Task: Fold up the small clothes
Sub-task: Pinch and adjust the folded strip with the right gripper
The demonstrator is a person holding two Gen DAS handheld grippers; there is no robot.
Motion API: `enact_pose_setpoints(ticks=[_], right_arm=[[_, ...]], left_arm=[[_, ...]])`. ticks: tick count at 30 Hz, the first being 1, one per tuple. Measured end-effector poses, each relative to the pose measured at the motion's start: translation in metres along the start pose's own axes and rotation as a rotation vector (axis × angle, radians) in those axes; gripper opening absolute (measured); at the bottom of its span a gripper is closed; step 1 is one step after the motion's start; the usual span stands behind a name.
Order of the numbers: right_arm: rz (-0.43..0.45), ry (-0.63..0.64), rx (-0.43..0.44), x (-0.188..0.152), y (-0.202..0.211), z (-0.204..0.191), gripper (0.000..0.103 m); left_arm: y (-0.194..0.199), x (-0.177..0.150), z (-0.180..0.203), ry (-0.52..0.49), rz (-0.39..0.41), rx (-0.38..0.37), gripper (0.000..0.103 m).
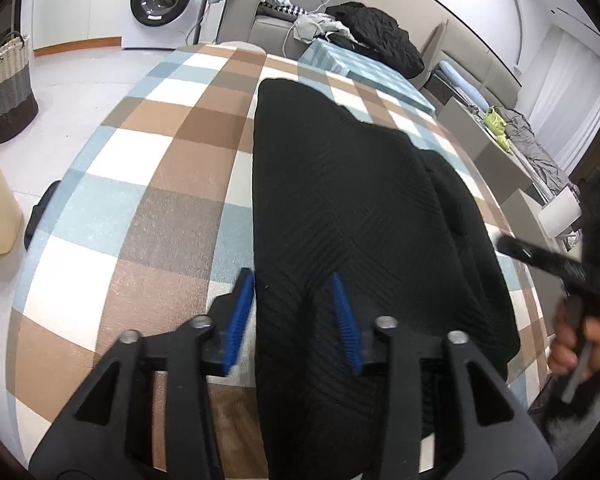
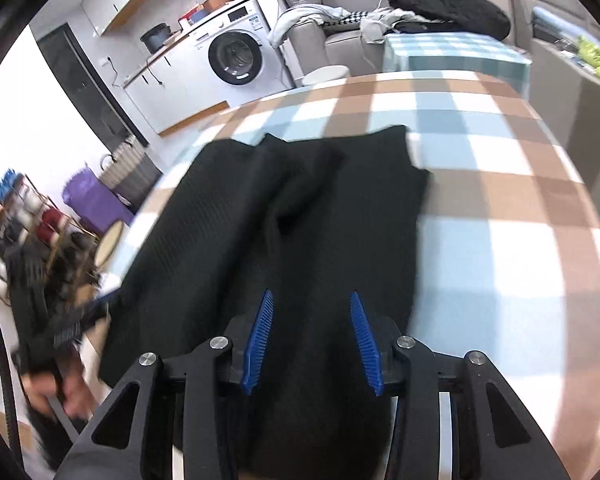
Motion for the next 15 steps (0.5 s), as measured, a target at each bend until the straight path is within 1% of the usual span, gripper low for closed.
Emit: enact_pose_setpoints(ticks=[1, 3, 5, 8, 11, 13, 15], right_arm=[[-0.011, -0.011, 0.027, 0.009, -0.011, -0.005, 0.042], [-0.033, -0.06, 0.083, 0.026, -0.031, -0.011, 0.042], [-0.051, -0.085, 0.129, 0.037, -0.047, -0.018, 0.043], [-0.044, -0.108, 0.113, 0.057, -0.072, -0.017, 0.046], [-0.093, -0.154, 0.172, 0.068, -0.092, -0.02, 0.046], [-0.087, -0.148, 0.18, 0.075, -0.096, -0.027, 0.045], [-0.041, -0.059, 0.136, 0.079, -0.094, -0.039, 0.026]], left_arm=[[0.003, 0.001, 0.0, -0.004, 0.01, 0.004, 0.053], [0.009, 0.005, 0.0, -0.006, 0.031, 0.013, 0.069], [0.011, 0.009, 0.0, -0.008, 0.039, 0.022, 0.076], [0.012, 0.014, 0.002, -0.01, 0.051, 0.016, 0.077], [0.009, 0.016, 0.005, -0.019, 0.043, 0.008, 0.077], [0.007, 0.017, 0.008, -0.029, 0.039, 0.001, 0.077], [0.004, 0.017, 0.01, -0.038, 0.034, -0.001, 0.077]])
Point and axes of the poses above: each gripper's, at about its wrist camera, not at the fingertips, and y roughly against the way its jaws point, z to its right, x to its top, the point moved 6 cm from there along -y, roughly the way its jaws point, and after that the axes turned 9 degrees about -y, right-handed, at the moved point
